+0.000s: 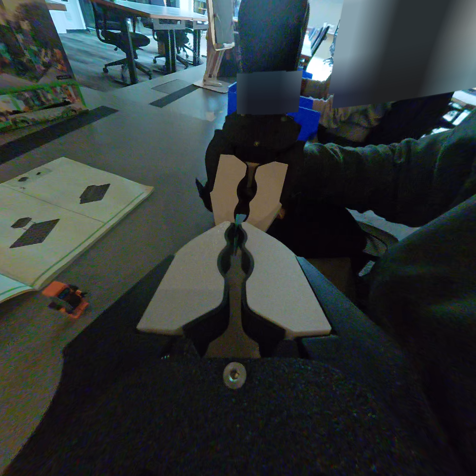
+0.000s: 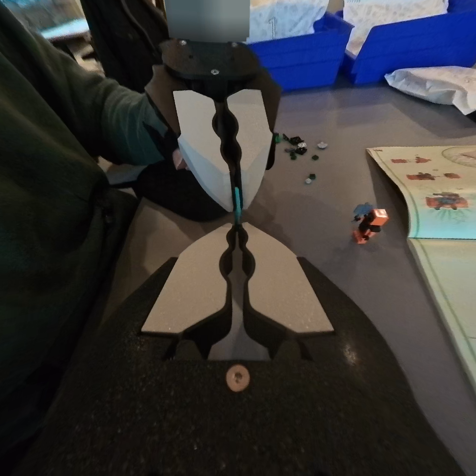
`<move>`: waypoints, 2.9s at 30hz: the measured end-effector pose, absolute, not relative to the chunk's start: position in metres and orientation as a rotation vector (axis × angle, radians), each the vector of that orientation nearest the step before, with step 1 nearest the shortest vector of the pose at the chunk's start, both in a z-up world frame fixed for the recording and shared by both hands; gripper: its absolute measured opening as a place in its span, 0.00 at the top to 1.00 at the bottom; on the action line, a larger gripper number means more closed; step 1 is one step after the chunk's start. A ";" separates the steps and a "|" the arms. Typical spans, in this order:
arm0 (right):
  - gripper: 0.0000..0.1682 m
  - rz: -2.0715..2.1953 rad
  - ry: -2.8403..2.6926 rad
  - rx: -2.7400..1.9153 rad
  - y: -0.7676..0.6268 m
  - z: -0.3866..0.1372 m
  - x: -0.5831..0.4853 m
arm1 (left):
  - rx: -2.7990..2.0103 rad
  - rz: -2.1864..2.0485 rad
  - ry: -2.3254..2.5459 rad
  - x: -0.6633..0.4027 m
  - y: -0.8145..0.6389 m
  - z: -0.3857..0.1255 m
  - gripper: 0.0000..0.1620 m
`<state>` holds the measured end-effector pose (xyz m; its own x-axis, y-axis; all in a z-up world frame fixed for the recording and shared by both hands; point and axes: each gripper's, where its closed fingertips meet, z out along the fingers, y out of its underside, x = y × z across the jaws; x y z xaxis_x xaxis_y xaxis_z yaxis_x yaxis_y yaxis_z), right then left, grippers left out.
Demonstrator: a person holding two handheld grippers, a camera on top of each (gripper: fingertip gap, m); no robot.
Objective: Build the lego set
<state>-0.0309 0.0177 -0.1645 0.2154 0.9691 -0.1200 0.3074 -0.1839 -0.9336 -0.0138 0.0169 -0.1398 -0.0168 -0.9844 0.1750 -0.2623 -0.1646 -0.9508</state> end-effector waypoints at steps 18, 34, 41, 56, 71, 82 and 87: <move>0.99 0.901 -1.127 -1.676 0.036 -0.174 -0.020 | -1.580 -1.121 1.329 -0.021 0.038 -0.147 0.97; 0.99 0.871 -1.088 -1.685 0.045 -0.185 -0.020 | -1.585 -1.114 1.378 -0.022 0.037 -0.157 0.93; 0.99 0.890 -1.109 -1.686 0.043 -0.191 -0.024 | -1.573 -1.137 1.387 -0.018 0.035 -0.160 0.92; 0.99 0.916 -1.106 -1.651 0.040 -0.184 -0.025 | -1.557 -1.113 1.381 -0.021 0.038 -0.159 0.92; 0.95 0.897 -1.133 -1.682 0.039 -0.193 -0.029 | -1.532 -1.080 1.426 -0.019 0.035 -0.162 0.99; 0.94 0.879 -1.129 -1.671 0.039 -0.186 -0.030 | -1.566 -1.061 1.476 -0.021 0.038 -0.179 0.99; 0.97 0.875 -1.134 -1.681 0.040 -0.189 -0.031 | -1.566 -1.052 1.495 -0.018 0.037 -0.181 0.99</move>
